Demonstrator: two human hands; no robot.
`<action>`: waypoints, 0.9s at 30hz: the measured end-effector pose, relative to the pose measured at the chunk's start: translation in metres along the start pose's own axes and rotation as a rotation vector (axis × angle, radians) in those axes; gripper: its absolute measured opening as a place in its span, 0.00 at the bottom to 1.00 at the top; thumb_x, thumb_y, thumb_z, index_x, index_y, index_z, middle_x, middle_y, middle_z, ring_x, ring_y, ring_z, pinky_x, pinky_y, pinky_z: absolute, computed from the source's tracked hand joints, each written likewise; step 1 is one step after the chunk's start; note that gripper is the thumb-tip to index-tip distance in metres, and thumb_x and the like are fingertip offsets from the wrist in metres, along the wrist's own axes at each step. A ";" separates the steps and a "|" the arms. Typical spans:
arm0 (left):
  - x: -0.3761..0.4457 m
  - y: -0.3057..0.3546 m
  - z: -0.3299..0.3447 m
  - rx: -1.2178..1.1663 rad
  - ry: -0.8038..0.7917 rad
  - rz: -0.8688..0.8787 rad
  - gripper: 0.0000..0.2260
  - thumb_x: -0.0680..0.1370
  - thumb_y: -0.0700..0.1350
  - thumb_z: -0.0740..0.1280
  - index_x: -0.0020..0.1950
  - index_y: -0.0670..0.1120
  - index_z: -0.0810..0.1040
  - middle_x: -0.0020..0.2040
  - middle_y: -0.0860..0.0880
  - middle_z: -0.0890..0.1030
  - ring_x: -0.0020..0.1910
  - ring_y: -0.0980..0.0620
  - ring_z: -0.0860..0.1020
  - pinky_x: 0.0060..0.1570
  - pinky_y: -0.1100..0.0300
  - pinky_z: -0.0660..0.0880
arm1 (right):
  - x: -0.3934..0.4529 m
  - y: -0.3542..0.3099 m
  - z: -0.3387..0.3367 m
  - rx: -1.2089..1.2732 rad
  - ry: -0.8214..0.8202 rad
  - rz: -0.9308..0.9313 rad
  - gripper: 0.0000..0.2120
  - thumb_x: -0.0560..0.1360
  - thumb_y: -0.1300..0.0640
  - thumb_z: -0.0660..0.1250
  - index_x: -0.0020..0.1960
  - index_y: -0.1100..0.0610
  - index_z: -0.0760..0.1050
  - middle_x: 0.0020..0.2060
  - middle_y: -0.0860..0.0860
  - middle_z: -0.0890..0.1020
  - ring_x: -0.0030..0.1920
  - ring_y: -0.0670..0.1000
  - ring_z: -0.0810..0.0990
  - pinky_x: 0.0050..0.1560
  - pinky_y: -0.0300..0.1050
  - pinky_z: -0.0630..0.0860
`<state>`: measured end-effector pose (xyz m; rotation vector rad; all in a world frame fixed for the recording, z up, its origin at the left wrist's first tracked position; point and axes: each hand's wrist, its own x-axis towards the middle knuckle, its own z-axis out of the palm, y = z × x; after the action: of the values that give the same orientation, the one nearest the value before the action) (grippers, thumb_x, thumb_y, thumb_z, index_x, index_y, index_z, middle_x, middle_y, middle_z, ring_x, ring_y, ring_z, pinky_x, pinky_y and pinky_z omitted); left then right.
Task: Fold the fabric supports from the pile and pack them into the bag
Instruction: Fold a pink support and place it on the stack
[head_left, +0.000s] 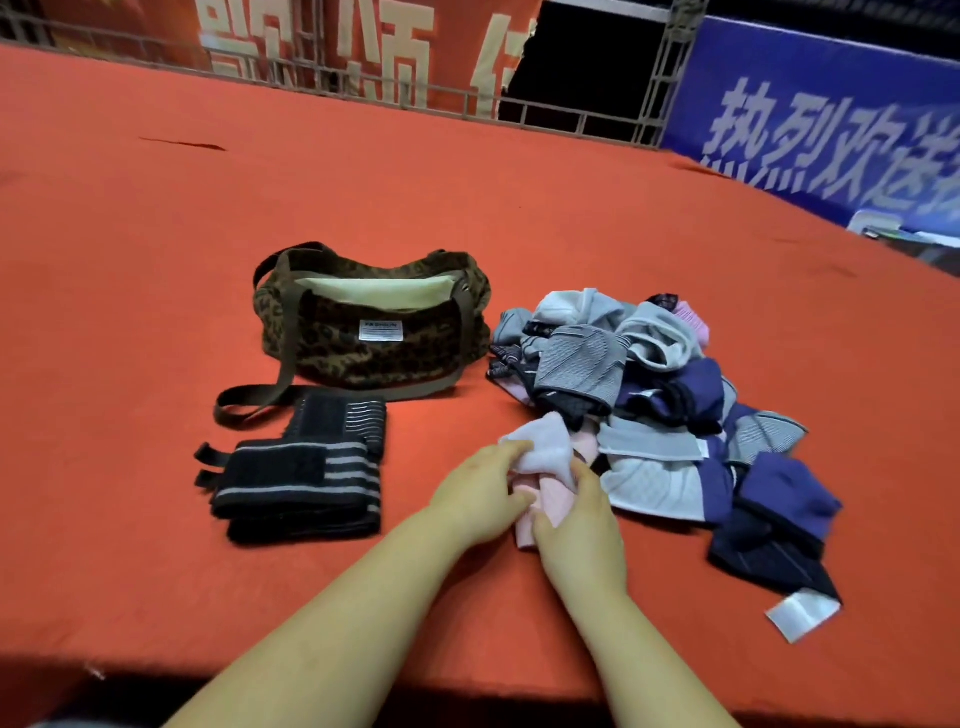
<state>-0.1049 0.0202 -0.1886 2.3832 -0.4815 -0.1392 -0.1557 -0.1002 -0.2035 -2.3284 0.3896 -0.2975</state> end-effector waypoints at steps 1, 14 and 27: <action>0.000 -0.002 0.002 0.020 0.029 0.002 0.25 0.75 0.45 0.67 0.72 0.50 0.66 0.69 0.48 0.70 0.66 0.49 0.70 0.63 0.61 0.64 | 0.000 0.000 -0.001 0.066 -0.025 -0.002 0.28 0.72 0.60 0.67 0.70 0.53 0.65 0.65 0.52 0.74 0.64 0.54 0.73 0.58 0.44 0.68; -0.052 0.003 -0.041 0.354 0.186 0.390 0.15 0.75 0.55 0.60 0.57 0.50 0.78 0.50 0.52 0.82 0.49 0.48 0.78 0.48 0.57 0.72 | -0.022 -0.023 -0.050 0.234 -0.194 -0.389 0.16 0.70 0.63 0.71 0.42 0.41 0.77 0.41 0.37 0.82 0.46 0.35 0.77 0.44 0.26 0.69; -0.126 -0.012 -0.043 -0.310 0.302 -0.024 0.04 0.76 0.45 0.68 0.41 0.51 0.80 0.36 0.57 0.82 0.37 0.65 0.77 0.44 0.68 0.73 | -0.065 -0.017 -0.073 0.398 -0.148 -0.342 0.08 0.72 0.63 0.71 0.41 0.51 0.81 0.38 0.40 0.83 0.39 0.39 0.79 0.41 0.28 0.71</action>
<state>-0.2081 0.1026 -0.1682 2.0593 -0.2660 0.1272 -0.2367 -0.1116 -0.1468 -1.9967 -0.1361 -0.3303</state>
